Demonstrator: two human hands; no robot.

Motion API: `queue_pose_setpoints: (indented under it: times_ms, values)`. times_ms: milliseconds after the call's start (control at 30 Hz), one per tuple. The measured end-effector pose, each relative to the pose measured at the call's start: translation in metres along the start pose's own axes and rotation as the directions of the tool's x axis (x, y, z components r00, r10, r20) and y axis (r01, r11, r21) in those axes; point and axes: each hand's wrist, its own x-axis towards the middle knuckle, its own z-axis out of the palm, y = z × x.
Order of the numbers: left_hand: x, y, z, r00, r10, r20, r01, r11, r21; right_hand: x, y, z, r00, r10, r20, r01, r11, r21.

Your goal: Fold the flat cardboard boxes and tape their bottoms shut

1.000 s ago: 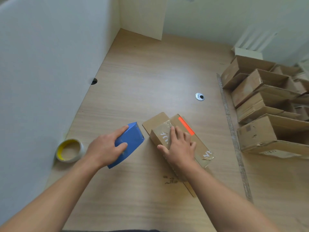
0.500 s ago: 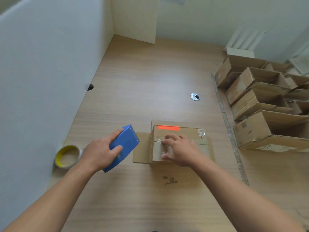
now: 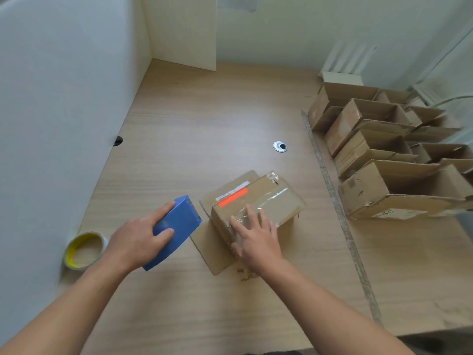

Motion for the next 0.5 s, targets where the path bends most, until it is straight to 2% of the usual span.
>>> queue_pose_setpoints:
  times_ms: [100,333,500]
  values:
    - [0.001,0.001,0.000,1.000,0.016,0.004,-0.016,1.000,0.013,-0.006,0.016,-0.003,0.998,-0.055,0.032,0.057,0.996,-0.073]
    - [0.000,0.011,-0.004,0.996,0.093,-0.002,-0.093,0.995,0.034,0.002,0.046,-0.005,0.935,-0.328,0.138,0.344,0.932,-0.116]
    - [-0.005,0.007,-0.006,0.983,0.186,-0.001,-0.185,0.980,0.072,0.003,0.049,-0.011,0.943,-0.312,0.113,0.323,0.941,-0.098]
